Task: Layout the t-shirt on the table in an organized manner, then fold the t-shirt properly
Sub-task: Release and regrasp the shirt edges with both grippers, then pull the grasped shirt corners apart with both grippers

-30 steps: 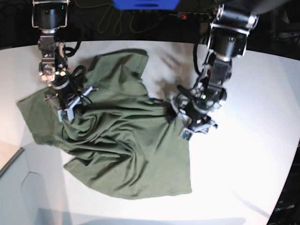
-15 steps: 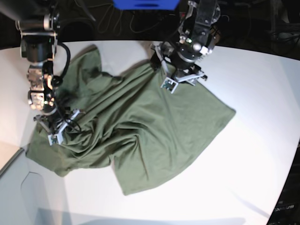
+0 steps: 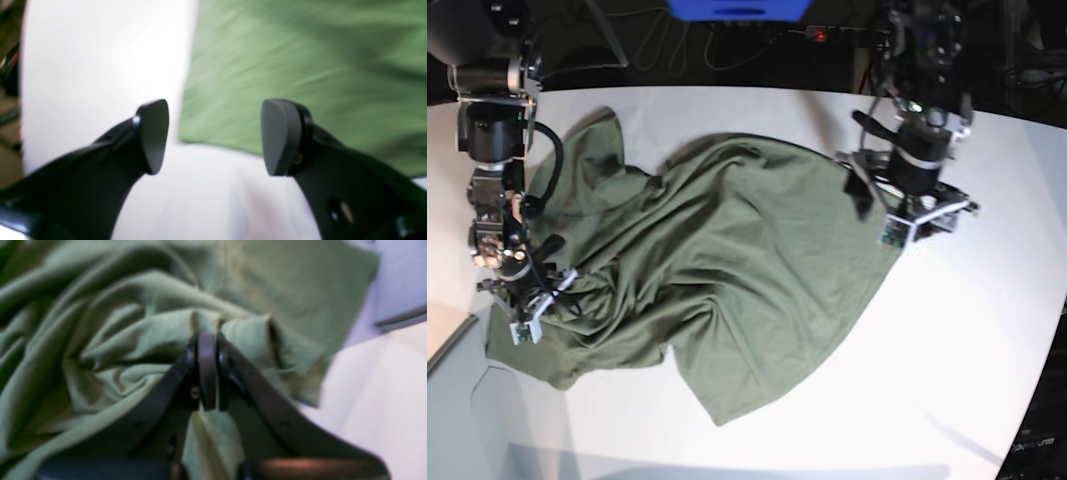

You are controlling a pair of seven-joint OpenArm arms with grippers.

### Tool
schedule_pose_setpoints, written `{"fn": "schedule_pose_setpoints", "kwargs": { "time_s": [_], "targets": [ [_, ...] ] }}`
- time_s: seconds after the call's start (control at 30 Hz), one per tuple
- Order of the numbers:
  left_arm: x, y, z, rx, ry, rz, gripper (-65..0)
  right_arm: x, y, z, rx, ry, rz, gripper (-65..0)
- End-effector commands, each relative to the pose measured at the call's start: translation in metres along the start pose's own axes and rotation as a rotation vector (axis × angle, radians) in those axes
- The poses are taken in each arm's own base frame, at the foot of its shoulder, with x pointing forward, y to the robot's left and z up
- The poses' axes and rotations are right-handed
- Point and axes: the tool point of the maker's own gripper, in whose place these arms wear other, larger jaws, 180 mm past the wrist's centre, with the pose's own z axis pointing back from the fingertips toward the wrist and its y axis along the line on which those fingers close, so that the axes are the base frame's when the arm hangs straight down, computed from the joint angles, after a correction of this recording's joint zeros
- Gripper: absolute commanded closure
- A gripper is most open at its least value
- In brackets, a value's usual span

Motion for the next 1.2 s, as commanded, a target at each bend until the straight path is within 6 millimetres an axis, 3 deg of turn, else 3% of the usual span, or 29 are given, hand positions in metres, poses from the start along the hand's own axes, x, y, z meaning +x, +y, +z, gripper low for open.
{"fn": "schedule_pose_setpoints", "kwargs": {
  "time_s": [0.0,0.07,0.23,0.43,0.53,0.7,0.97,1.1,1.17],
  "targets": [
    [-0.001,0.01,-0.001,0.023,-0.01,0.012,-41.9,0.018,-0.009,0.005,-0.023,-0.057,0.006,0.0],
    [-0.022,0.025,-0.007,0.053,0.045,0.034,-41.9,0.016,-0.005,0.015,-0.021,-0.077,0.026,0.0],
    [-0.044,0.046,-0.021,0.094,0.107,0.088,-42.0,0.019,0.02,0.043,0.002,-0.137,0.051,0.0],
    [-0.044,0.056,-0.039,0.107,0.124,0.138,-42.1,0.004,0.049,0.081,0.024,-0.098,0.046,0.0],
    [-0.034,0.055,-0.043,0.098,0.099,0.164,-45.2,-0.005,0.059,0.1,0.036,-0.084,0.058,-0.1],
    [-0.021,0.047,-0.045,0.031,0.032,0.302,-58.8,-0.019,0.071,0.125,0.052,-0.075,0.066,-0.1],
    [-0.05,0.028,-0.055,-0.022,0.105,0.364,-59.0,-0.044,0.079,0.159,0.067,-0.039,0.089,-0.1],
    [-0.049,0.026,-0.057,-0.024,0.087,0.375,-58.6,-0.056,0.083,0.171,0.076,-0.015,0.095,-0.1],
    [-0.046,0.026,-0.059,-0.021,0.054,0.38,-55.1,-0.062,0.085,0.177,0.081,-0.003,0.098,-0.1]
  ]
}}
